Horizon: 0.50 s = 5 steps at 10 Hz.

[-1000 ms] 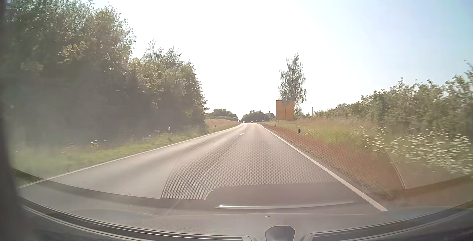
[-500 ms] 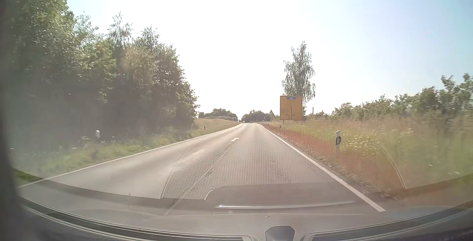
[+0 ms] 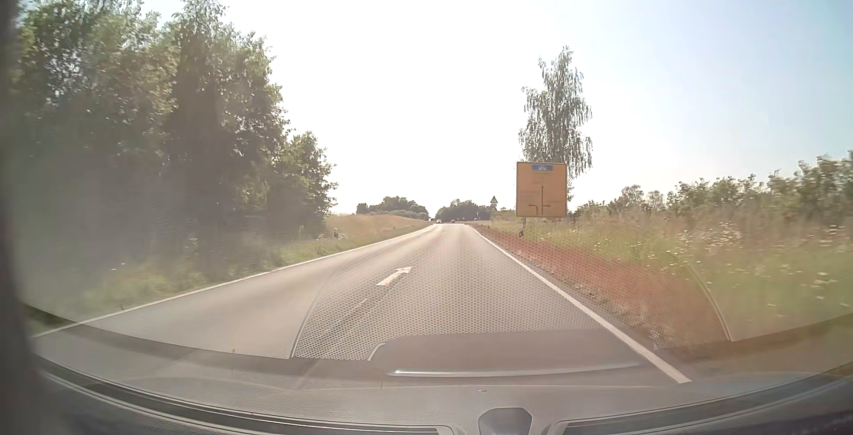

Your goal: Follow the waypoints while adhering to traffic rules and regulations

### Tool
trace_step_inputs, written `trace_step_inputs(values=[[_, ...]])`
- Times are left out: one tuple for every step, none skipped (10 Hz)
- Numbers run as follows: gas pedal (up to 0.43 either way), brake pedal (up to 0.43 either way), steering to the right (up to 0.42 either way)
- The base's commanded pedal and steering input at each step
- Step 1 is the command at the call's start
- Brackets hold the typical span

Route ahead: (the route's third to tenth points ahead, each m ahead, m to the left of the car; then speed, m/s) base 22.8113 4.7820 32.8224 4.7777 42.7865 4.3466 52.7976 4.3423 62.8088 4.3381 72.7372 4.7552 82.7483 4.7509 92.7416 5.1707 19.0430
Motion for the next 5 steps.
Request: trace_step_inputs(values=[[0.000,0.006,0.003],[0.000,0.006,0.003],[0.000,0.006,0.003],[0.000,0.006,0.003],[0.000,0.006,0.003]])
